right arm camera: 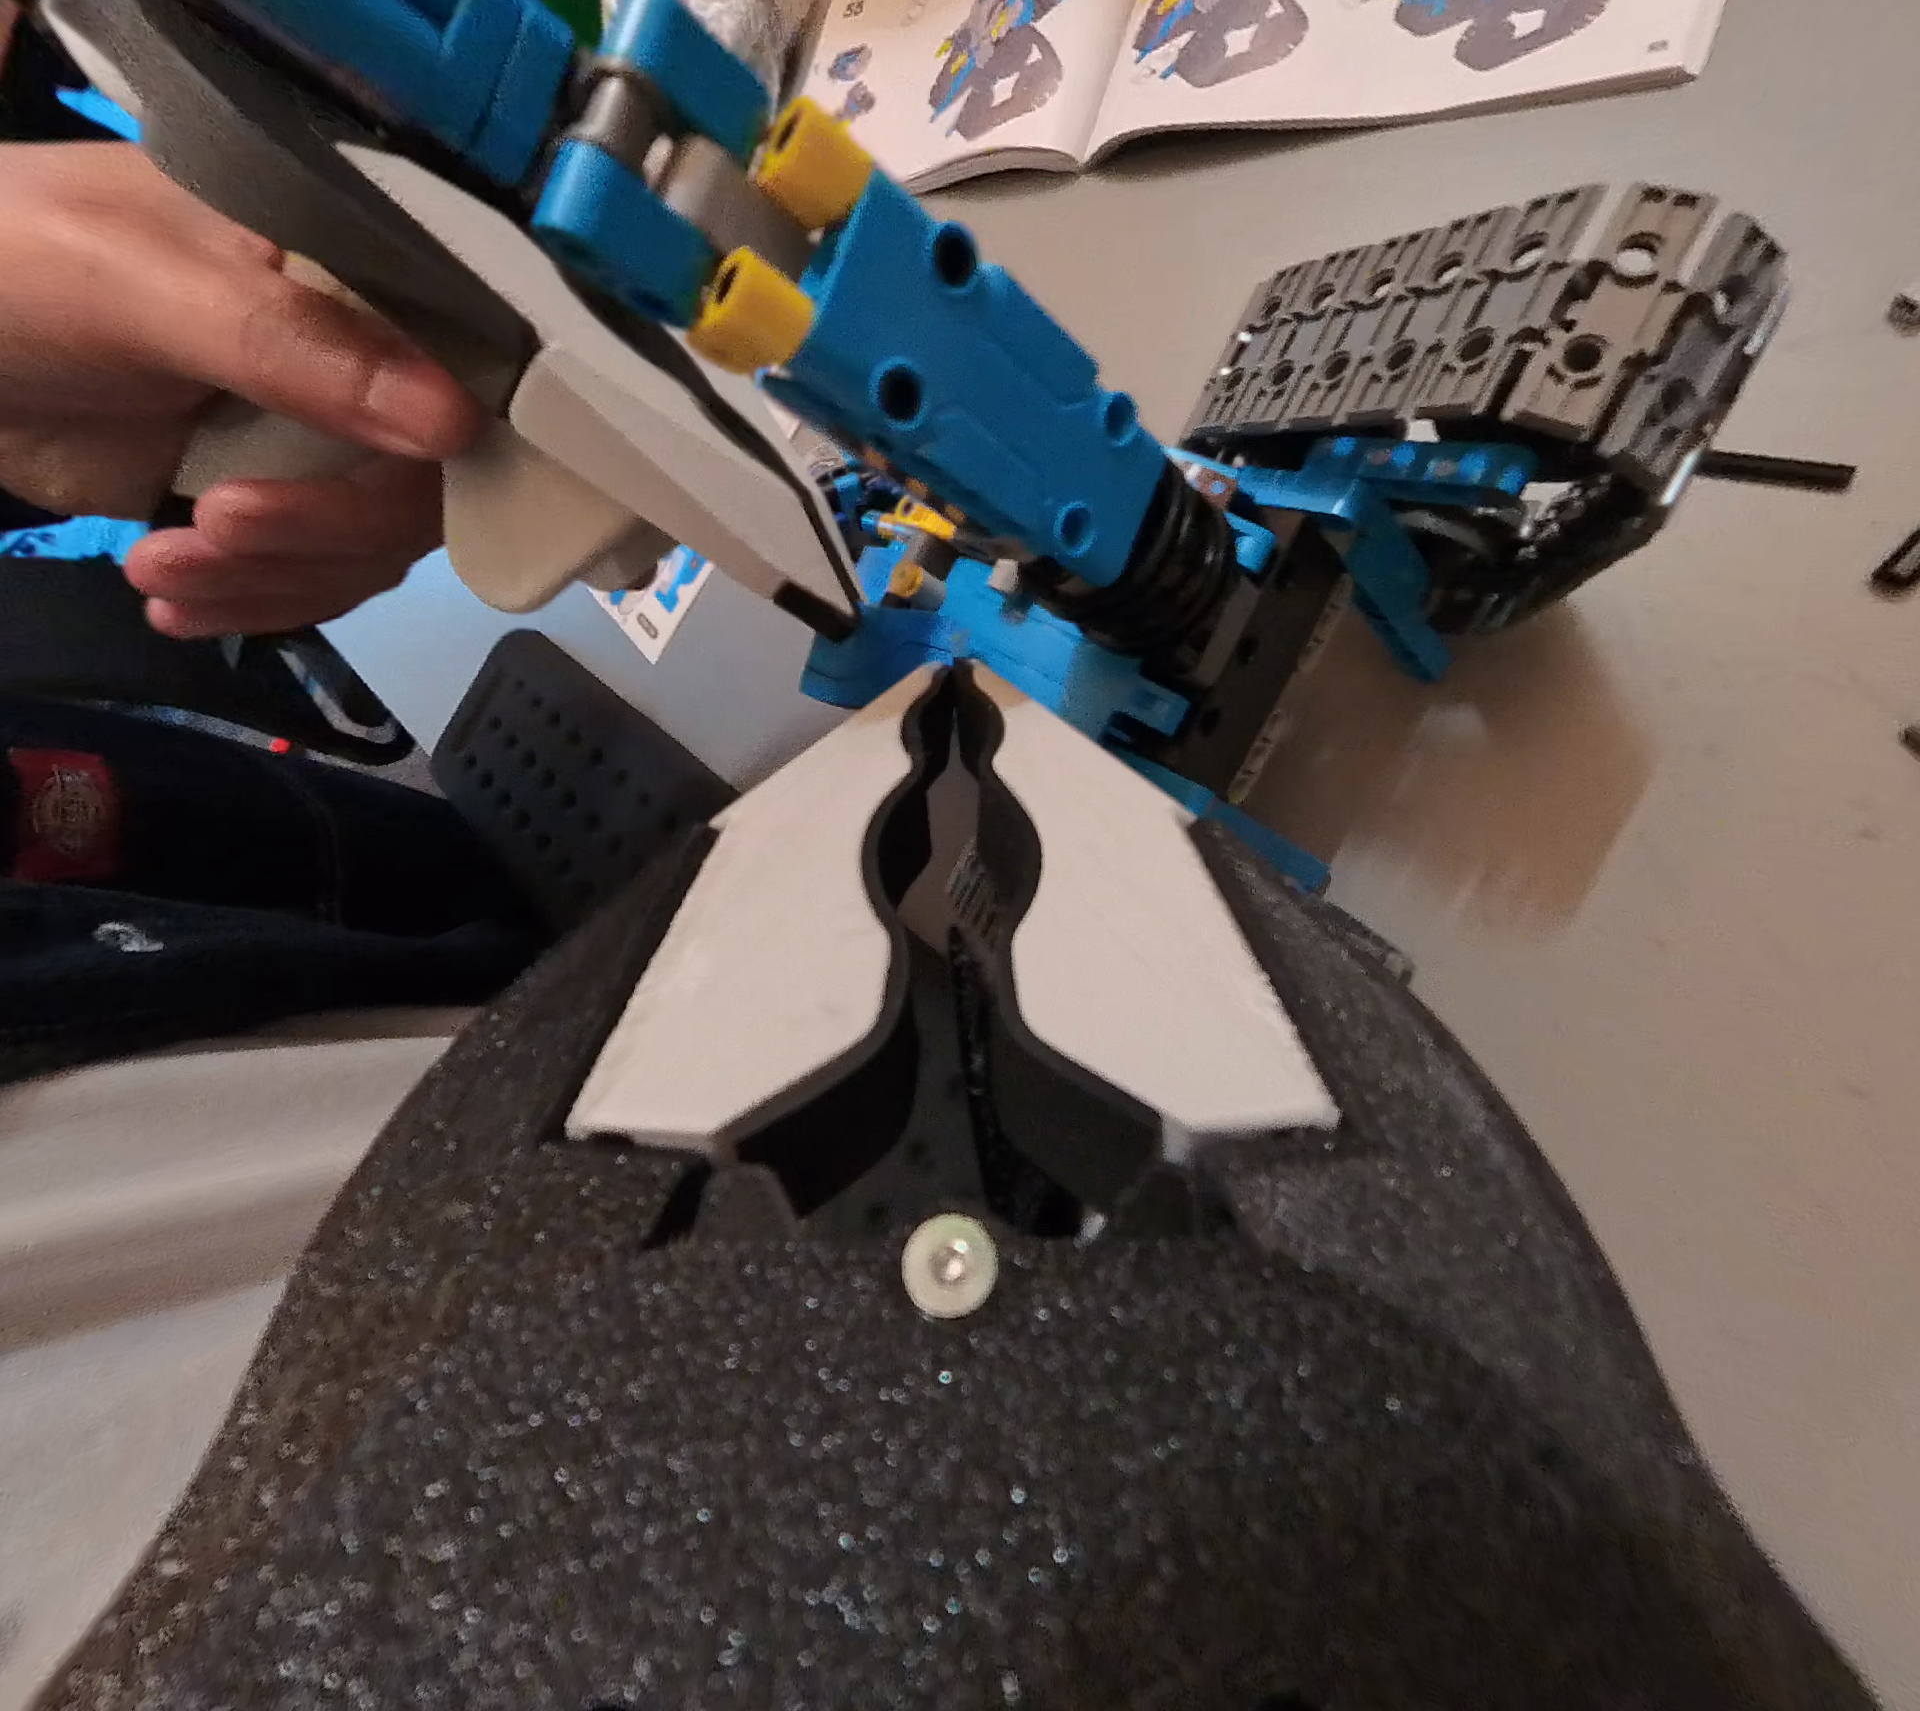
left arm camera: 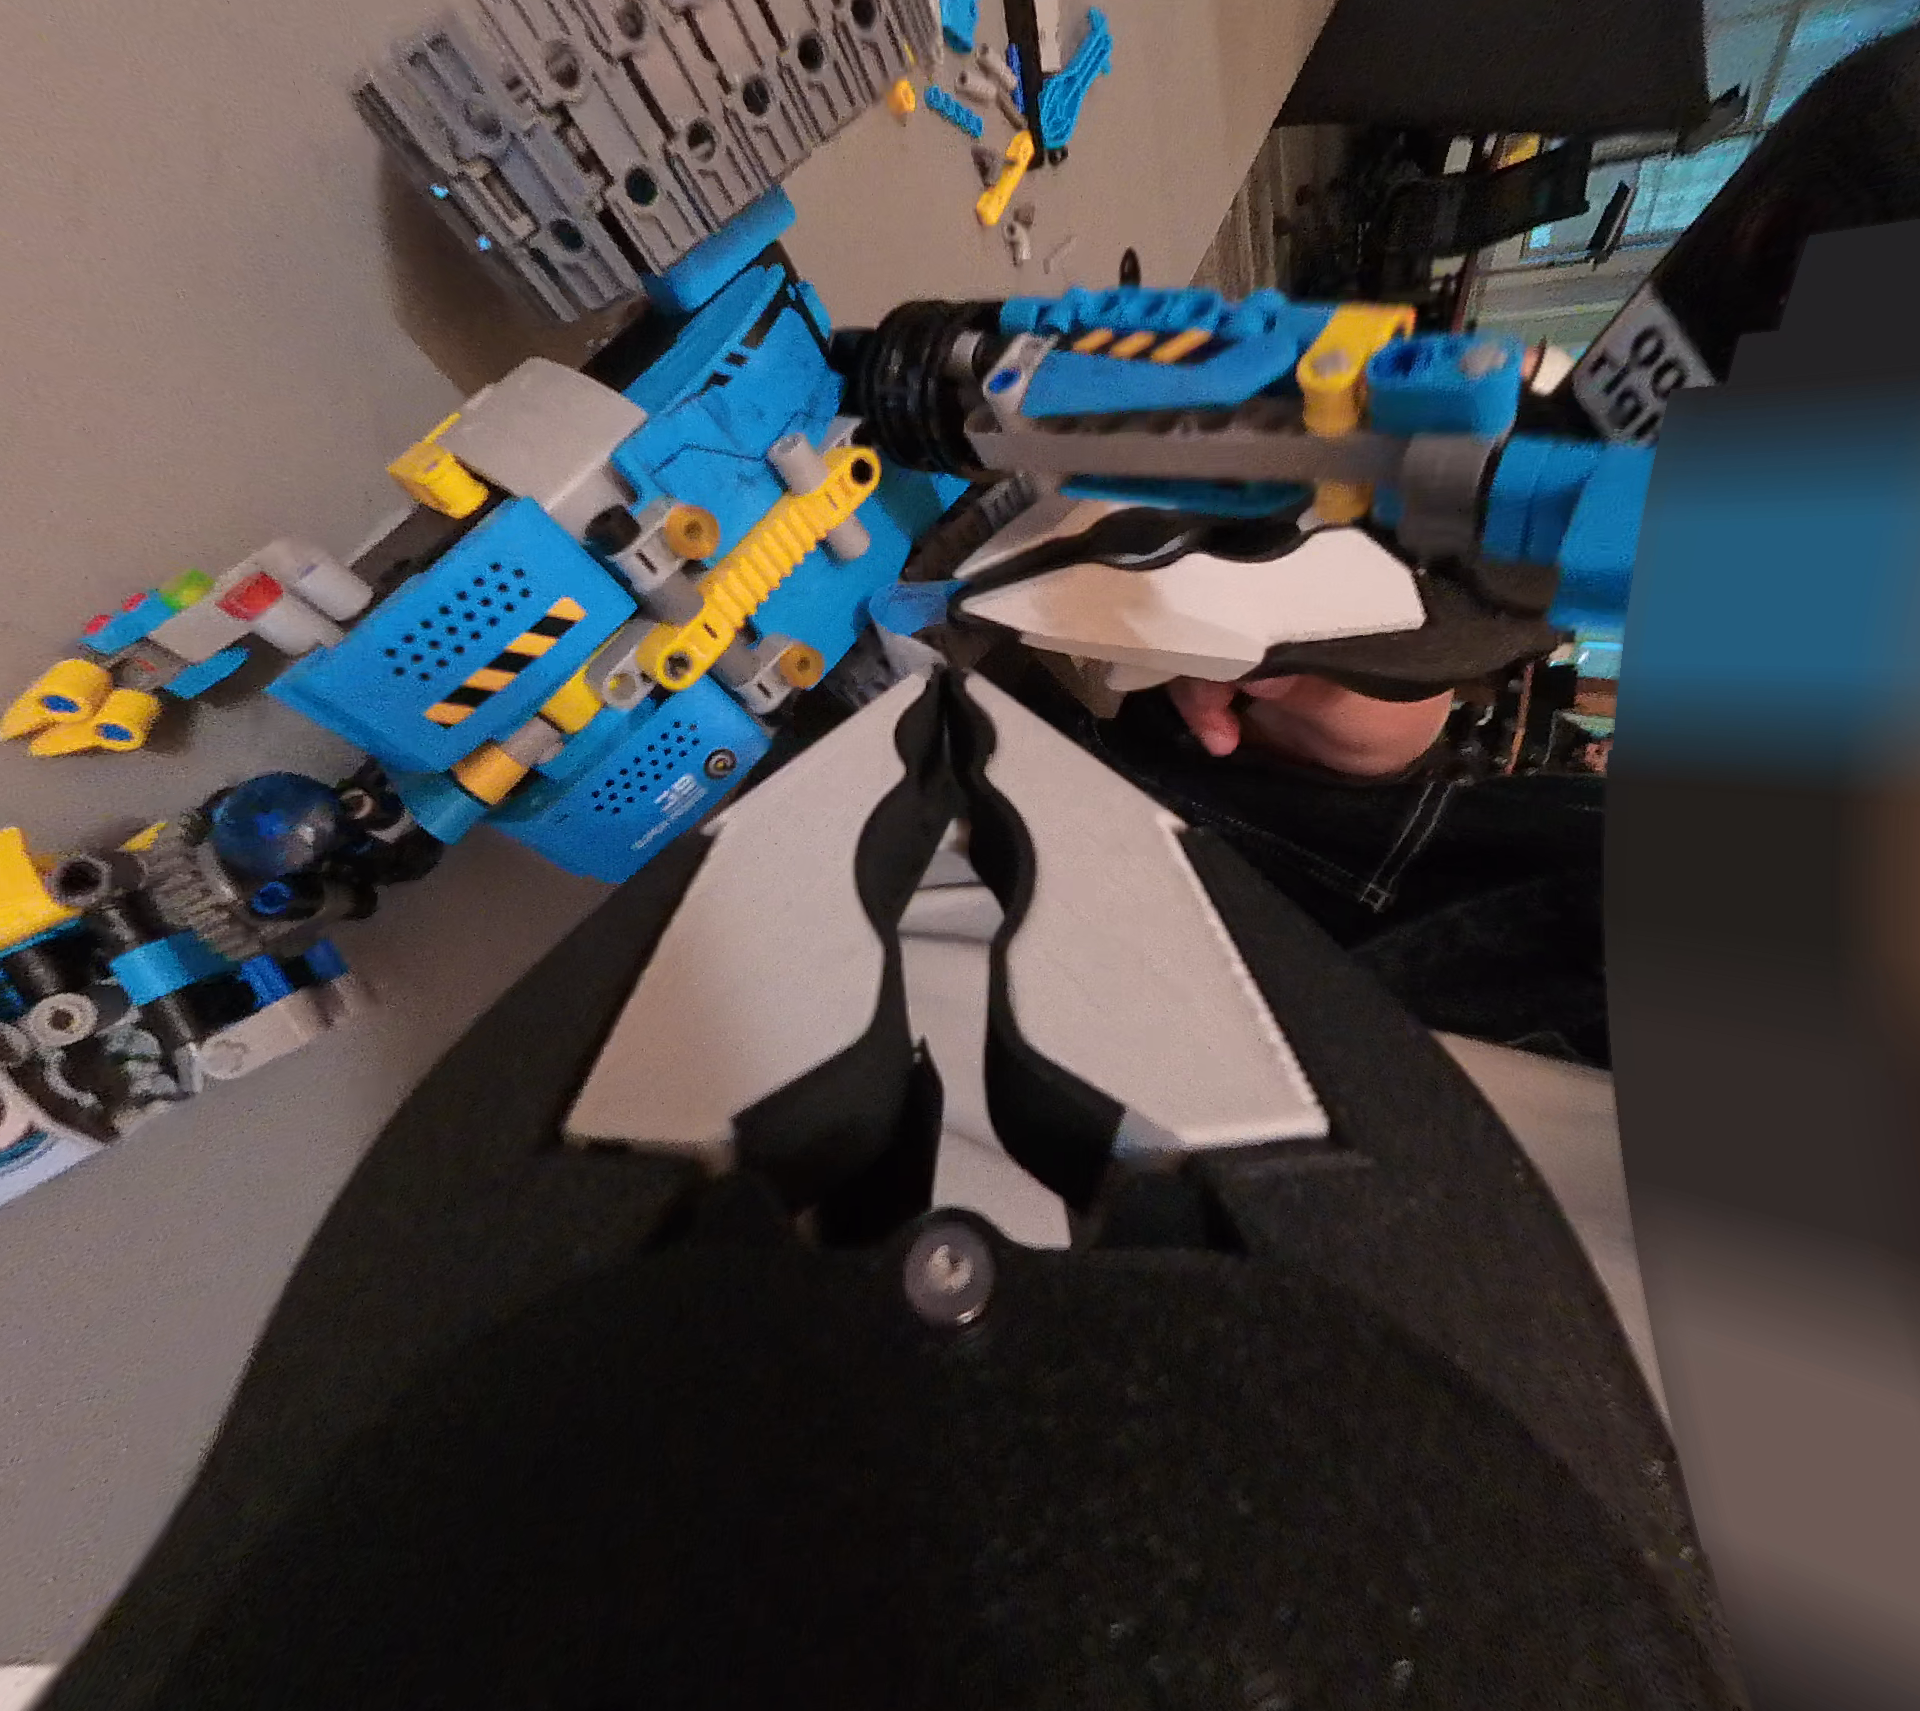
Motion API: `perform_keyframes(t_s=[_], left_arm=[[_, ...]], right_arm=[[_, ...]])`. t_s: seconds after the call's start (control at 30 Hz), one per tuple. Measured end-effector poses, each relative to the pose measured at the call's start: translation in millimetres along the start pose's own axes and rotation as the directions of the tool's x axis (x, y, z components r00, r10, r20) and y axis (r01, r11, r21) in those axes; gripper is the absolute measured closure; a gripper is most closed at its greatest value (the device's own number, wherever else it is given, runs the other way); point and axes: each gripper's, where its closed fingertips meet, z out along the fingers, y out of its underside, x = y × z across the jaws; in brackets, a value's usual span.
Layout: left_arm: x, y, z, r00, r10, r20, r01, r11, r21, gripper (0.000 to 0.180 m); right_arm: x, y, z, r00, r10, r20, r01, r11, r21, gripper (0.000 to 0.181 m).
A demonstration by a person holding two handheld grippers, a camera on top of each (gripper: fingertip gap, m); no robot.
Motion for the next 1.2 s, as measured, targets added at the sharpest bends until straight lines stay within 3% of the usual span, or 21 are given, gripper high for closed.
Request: perform_keyframes(t_s=[0.17,0.33,1.2], left_arm=[[-7.5,-10.0,0.1,0.993,-0.110,0.042,0.112,0.993,-0.048,0.180],[-12.1,-11.0,4.4,0.989,-0.127,0.073,0.133,0.988,-0.084,0.180],[-24.9,-9.7,4.5,0.979,-0.130,0.156,0.145,0.986,-0.088,0.180]], right_arm=[[14.8,-2.0,-5.8,0.992,0.128,0.001,-0.128,0.992,-0.017,0.181],[11.1,-3.1,-5.8,0.975,0.201,0.091,-0.201,0.980,-0.011,0.181],[8.9,-2.6,0.6,0.997,0.064,0.040,-0.064,0.998,-0.004,0.181]])
